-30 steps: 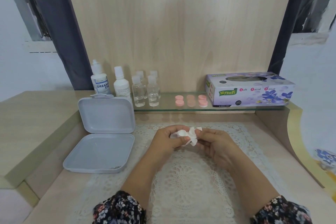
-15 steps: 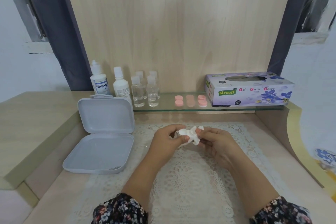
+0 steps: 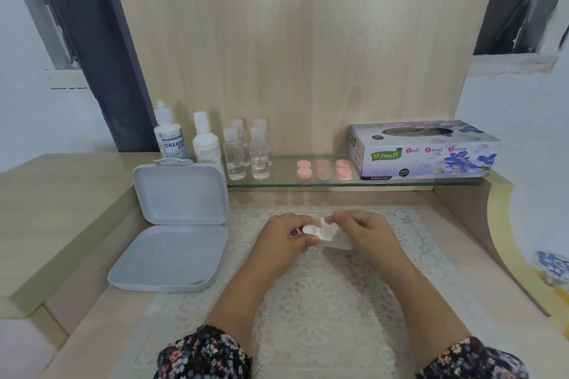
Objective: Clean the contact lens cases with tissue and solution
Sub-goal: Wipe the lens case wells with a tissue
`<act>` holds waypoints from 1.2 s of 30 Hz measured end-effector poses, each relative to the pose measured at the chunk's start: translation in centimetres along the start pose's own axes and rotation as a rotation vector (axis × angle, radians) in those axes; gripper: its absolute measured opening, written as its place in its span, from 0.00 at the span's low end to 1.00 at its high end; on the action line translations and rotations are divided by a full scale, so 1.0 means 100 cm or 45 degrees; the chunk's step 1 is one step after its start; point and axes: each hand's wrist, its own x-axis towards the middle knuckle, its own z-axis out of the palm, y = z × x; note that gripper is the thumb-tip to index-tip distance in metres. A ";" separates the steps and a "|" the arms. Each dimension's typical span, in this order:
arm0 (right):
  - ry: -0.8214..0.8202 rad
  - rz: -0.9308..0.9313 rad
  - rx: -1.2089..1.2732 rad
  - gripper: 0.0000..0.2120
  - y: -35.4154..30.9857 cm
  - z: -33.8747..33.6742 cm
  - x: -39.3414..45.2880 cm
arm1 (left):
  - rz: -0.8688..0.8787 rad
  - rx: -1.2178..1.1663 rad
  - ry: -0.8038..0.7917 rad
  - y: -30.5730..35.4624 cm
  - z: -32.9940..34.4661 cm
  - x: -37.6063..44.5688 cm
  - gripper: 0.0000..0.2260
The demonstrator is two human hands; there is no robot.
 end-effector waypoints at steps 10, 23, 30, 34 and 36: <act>-0.092 -0.135 -0.394 0.12 0.001 -0.002 -0.002 | 0.102 0.200 0.044 -0.002 0.004 -0.001 0.11; -0.134 -0.181 -0.329 0.16 0.002 -0.004 0.000 | 0.088 0.272 0.028 0.000 0.003 -0.002 0.10; 0.051 -0.193 -0.185 0.13 0.000 -0.002 0.002 | -0.001 0.166 0.108 0.002 0.005 -0.001 0.10; 0.054 -0.252 -0.213 0.09 0.000 0.000 0.000 | -0.003 0.287 0.191 0.007 0.006 -0.001 0.09; 0.005 -0.274 -0.319 0.07 0.001 0.004 -0.001 | -0.003 0.293 0.220 0.006 0.006 -0.001 0.09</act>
